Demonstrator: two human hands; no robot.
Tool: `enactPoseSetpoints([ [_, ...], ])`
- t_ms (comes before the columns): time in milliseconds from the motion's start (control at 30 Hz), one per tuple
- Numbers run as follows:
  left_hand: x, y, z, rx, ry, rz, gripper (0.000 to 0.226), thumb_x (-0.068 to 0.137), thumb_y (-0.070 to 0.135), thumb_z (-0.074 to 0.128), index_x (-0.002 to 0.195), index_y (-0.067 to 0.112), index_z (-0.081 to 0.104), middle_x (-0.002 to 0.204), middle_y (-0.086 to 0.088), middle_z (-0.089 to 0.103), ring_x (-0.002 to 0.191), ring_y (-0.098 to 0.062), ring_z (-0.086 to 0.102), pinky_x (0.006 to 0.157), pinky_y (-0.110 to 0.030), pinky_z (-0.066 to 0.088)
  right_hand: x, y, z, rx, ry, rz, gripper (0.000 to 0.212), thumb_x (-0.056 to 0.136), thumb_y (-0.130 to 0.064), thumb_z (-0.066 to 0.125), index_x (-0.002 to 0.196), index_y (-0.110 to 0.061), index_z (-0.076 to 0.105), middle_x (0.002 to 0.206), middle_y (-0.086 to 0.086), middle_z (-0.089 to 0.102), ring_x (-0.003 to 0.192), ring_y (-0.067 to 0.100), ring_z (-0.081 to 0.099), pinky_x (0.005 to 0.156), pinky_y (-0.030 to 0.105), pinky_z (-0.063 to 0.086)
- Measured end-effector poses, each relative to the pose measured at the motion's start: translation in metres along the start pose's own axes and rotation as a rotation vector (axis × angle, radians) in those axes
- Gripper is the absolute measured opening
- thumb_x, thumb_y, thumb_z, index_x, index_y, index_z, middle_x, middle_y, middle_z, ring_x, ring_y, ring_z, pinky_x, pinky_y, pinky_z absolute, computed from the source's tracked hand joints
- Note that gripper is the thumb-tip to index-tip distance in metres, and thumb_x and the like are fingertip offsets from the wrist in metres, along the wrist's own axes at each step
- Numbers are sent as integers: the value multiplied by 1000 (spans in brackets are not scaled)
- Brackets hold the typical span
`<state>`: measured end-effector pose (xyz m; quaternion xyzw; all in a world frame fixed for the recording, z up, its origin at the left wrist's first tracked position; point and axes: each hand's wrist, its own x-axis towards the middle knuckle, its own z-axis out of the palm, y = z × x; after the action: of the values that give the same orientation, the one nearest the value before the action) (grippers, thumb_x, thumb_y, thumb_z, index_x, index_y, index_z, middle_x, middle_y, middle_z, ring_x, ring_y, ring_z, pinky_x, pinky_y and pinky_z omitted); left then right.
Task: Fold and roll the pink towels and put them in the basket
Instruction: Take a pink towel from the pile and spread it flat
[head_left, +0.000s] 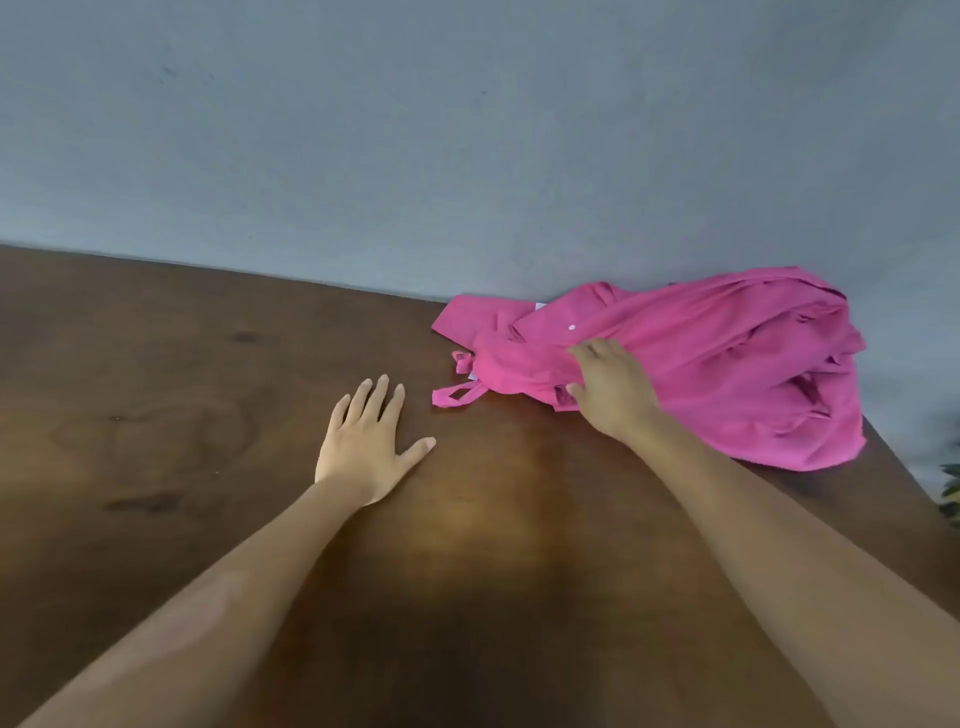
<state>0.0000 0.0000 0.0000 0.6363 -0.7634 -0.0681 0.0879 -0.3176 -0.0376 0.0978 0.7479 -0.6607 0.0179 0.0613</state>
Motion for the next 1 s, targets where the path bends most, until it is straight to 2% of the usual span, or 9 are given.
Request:
enactPoseSetpoints([
  [100,2,-1,1,13,26,-15,90,90,80,22,160,23,17,168,-1,9,155,-20,1,125,-41,7,16,0,2,-181,-57,-4,44,91,-19,66,132,-11,54,130,9,58,123,31,50,102,41,38],
  [200,3,0,3,13,50,-11,89,89,80,24,159,25,18,167,0,10,154,-19,2,125,-40,8,17,-3,2,-203,-21,-32,29,79,3,65,107,-3,64,107,16,66,105,36,58,93,45,42],
  [267,4,-2,4,18,48,-12,89,89,80,24,159,25,19,167,0,11,154,-19,2,125,-41,8,8,-2,3,-152,61,-56,30,64,14,68,91,2,65,88,20,65,85,40,63,78,47,48],
  [367,4,-2,5,25,50,-11,89,89,80,24,159,24,20,167,-1,12,154,-20,3,125,-41,10,-21,-1,11,-139,165,-82,37,45,22,66,74,-1,61,69,15,59,63,36,58,55,41,47],
  [567,5,-3,8,13,65,-2,84,92,73,29,158,22,21,167,-3,14,154,-21,5,125,-42,10,-100,1,35,-82,194,-83,38,51,16,73,81,-7,67,75,7,61,68,33,60,56,40,51],
  [733,4,-7,8,-88,80,24,63,100,47,37,157,22,29,166,-3,18,154,-21,7,125,-40,7,-143,-14,53,-2,167,-69,37,54,10,82,82,-11,71,77,4,64,70,31,64,51,37,53],
  [833,3,-9,6,-182,84,16,56,102,45,35,153,24,37,164,-1,25,154,-19,9,125,-39,6,-159,-27,57,25,166,-63,37,53,8,85,81,-12,71,77,2,63,68,28,64,45,34,50],
  [900,5,-7,4,-252,91,-4,55,102,49,37,150,23,43,161,-1,32,153,-20,16,125,-41,10,-165,-36,57,33,175,-68,38,52,7,86,81,-13,72,77,1,63,68,26,64,44,33,48],
  [1000,10,6,-4,-356,174,36,48,100,48,48,138,20,56,148,-1,48,141,-22,37,119,-44,21,-172,-49,57,45,191,-84,37,53,5,87,81,-14,73,76,0,64,68,25,64,43,32,47],
])
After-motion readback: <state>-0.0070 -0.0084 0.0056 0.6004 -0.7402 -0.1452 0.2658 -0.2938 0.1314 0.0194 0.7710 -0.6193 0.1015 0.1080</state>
